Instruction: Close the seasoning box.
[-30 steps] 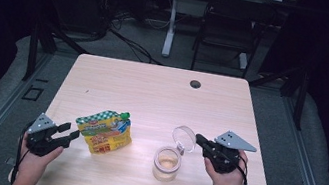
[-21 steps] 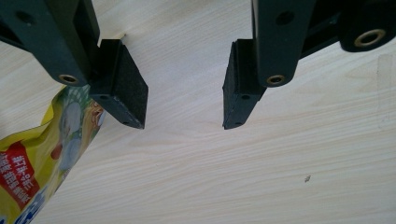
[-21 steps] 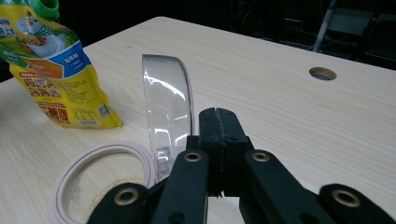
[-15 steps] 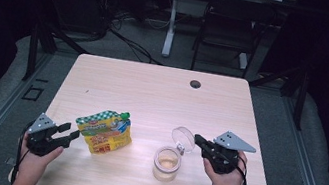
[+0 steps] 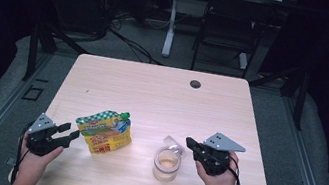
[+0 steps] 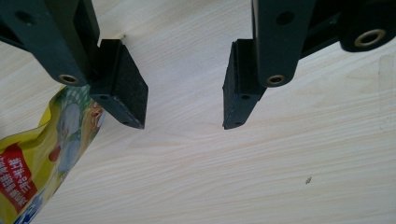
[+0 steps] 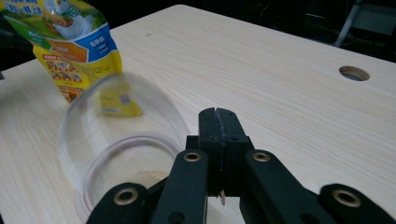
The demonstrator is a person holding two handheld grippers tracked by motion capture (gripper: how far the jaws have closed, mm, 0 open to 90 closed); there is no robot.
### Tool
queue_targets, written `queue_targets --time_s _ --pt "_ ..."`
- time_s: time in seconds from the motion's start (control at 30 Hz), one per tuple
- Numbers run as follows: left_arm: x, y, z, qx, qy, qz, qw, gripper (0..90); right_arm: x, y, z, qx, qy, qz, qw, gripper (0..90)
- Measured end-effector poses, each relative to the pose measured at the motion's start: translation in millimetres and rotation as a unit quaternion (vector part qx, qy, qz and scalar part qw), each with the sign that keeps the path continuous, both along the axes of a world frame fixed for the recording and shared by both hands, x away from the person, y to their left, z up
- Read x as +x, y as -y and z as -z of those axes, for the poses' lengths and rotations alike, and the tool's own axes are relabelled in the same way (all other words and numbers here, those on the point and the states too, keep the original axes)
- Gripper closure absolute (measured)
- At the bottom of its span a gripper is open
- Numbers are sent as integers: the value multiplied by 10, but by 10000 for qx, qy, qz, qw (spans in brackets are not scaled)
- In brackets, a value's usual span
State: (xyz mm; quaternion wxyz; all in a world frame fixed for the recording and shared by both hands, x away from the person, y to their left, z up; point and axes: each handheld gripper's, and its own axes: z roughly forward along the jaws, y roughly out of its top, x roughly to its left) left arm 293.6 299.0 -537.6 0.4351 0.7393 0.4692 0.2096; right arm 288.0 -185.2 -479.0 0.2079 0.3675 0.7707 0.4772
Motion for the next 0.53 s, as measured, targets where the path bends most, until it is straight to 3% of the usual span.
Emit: queue_targets --time_s 0.17,0.33,0.53 --pt "-2 -5 0 -17 20 -37 10000 503 10 -59 60 -107 -30 -88 9999 872" --pt "1 -19 3 -15 15 -55 10000 495 44 -17 102 -68 -43 38 10000 707" --pt "10 -33 9 -1 17 -95 10000 489 84 44 163 -34 -23 230 9997 606"
